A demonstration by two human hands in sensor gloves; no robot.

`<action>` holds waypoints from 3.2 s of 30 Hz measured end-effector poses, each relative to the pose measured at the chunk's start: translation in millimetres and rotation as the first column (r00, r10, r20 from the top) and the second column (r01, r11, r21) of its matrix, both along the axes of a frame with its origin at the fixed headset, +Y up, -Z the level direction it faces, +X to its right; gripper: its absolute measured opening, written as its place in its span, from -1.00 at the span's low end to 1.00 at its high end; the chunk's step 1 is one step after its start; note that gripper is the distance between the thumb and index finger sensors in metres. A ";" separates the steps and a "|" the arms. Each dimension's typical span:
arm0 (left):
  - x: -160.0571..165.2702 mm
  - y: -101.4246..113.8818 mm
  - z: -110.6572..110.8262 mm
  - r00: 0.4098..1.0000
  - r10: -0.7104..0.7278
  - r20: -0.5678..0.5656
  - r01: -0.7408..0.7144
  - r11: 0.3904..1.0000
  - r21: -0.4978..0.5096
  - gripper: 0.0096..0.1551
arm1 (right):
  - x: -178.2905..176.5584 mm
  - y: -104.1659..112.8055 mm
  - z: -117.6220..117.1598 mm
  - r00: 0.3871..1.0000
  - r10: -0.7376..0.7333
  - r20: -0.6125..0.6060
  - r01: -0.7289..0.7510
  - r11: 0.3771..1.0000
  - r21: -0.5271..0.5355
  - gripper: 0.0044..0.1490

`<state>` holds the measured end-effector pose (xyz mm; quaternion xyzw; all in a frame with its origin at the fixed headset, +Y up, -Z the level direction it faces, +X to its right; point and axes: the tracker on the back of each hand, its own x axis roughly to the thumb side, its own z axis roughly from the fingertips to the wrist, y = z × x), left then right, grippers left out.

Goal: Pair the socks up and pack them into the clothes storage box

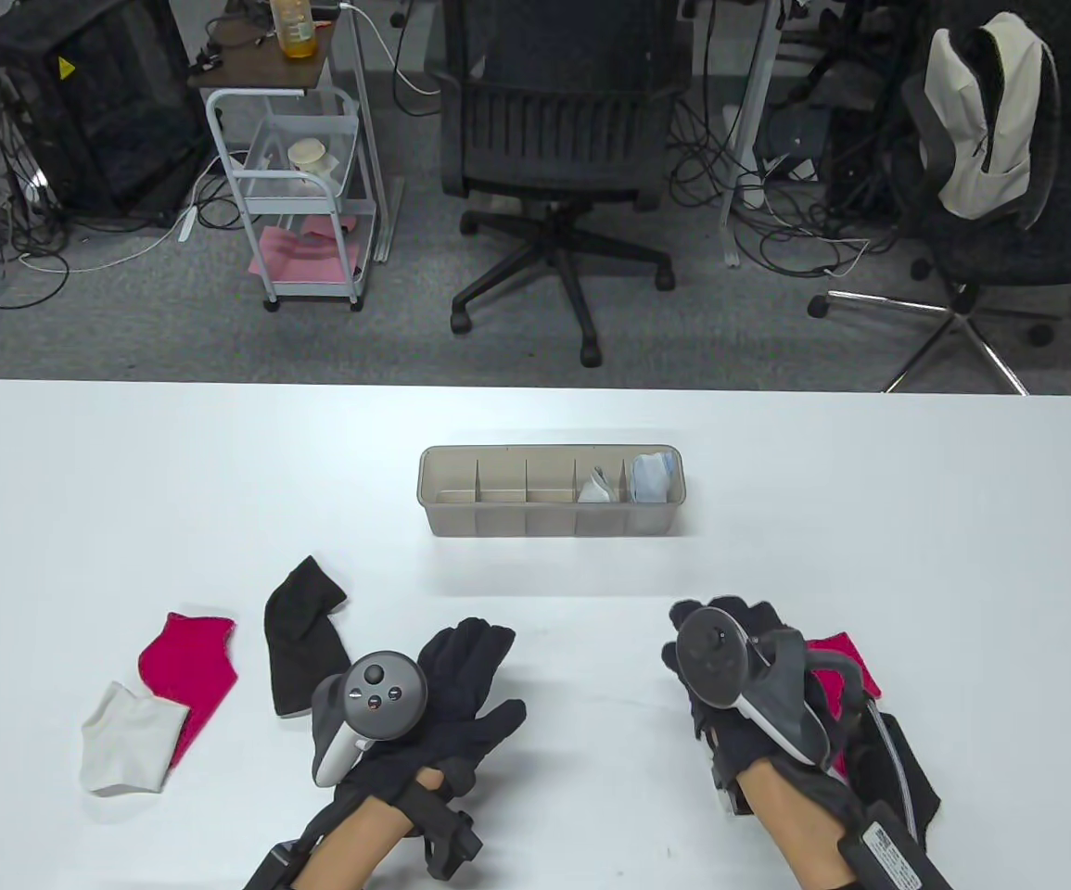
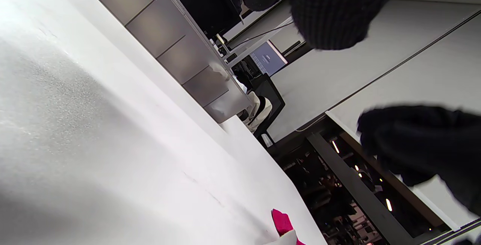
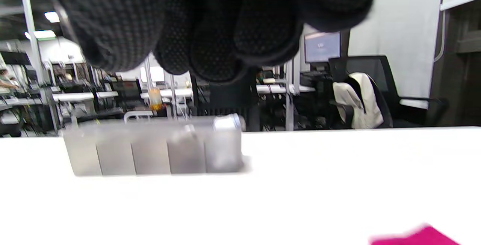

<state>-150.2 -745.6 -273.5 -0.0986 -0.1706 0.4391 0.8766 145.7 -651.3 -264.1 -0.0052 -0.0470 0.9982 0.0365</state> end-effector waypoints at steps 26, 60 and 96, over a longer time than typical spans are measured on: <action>5.5 -3.1 1.5 1.000 -0.018 0.007 0.018 0.999 -0.029 -0.07 | 5.3 -127.5 3.7 0.920 0.372 0.122 -0.315 0.889 -0.332 -0.49; 3.8 -6.4 -2.6 0.997 0.064 0.042 -0.056 0.984 -0.166 0.06 | -54.8 27.6 13.1 0.868 -0.406 -0.287 0.437 0.898 0.051 -0.48; 36.1 -54.4 14.3 0.761 -0.645 0.075 0.623 0.692 -0.364 -0.28 | -82.7 -99.9 -77.9 0.966 -0.222 0.132 0.238 0.964 -0.119 -0.55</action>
